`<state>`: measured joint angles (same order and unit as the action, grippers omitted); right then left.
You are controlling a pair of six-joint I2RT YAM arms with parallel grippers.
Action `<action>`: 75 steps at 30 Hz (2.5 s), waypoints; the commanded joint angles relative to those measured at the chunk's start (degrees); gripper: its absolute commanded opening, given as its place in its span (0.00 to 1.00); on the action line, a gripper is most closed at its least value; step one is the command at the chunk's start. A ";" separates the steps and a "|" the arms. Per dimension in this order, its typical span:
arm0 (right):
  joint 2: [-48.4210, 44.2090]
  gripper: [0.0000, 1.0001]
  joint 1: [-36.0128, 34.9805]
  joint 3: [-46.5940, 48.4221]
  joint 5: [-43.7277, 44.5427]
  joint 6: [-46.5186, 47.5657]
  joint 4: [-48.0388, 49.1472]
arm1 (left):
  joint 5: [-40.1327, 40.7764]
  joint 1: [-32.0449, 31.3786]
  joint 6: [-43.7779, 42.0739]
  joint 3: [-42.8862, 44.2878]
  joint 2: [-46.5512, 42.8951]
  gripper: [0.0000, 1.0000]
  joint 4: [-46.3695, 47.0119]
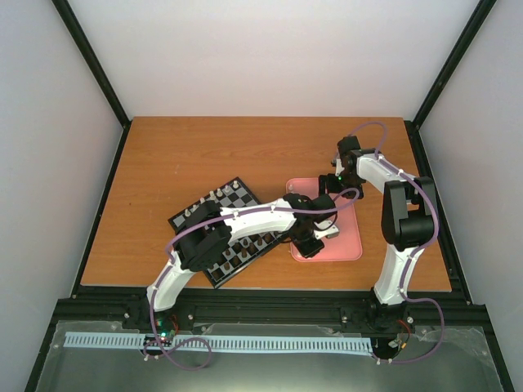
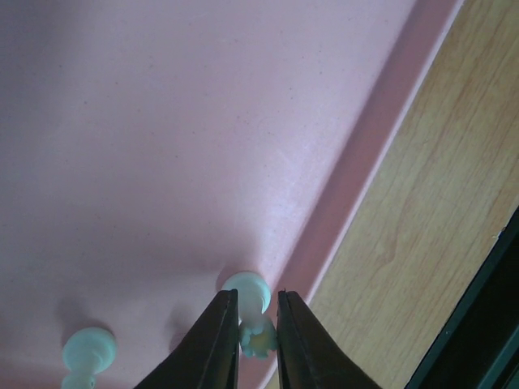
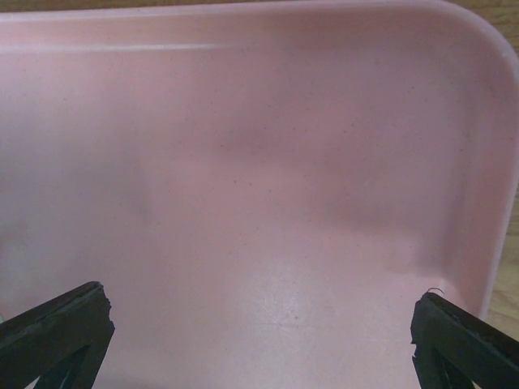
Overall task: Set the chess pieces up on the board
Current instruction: Pick up the chess piece from the storage box, then place the chess piece on the chessboard.
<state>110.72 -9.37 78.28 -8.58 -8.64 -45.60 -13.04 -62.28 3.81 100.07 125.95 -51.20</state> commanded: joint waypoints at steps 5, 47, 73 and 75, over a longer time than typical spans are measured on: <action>-1.53 1.00 -0.30 0.38 0.23 -0.52 0.32 | -1.11 -0.76 -1.20 1.25 -0.79 0.08 -1.88; 3.13 1.00 -3.38 2.54 -5.54 -0.07 0.49 | 19.20 53.33 26.24 -40.65 -53.12 0.03 -10.27; 3.47 1.00 -3.57 1.88 -5.01 0.12 -0.10 | 19.88 56.36 26.12 -44.64 -40.40 0.03 7.26; 3.51 1.00 -3.72 1.75 -4.96 0.12 -0.14 | 19.35 56.37 26.10 -44.64 -39.55 0.03 7.56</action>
<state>113.62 -12.53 80.20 -13.76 -8.62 -45.58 6.24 -6.37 28.86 55.61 85.14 -46.24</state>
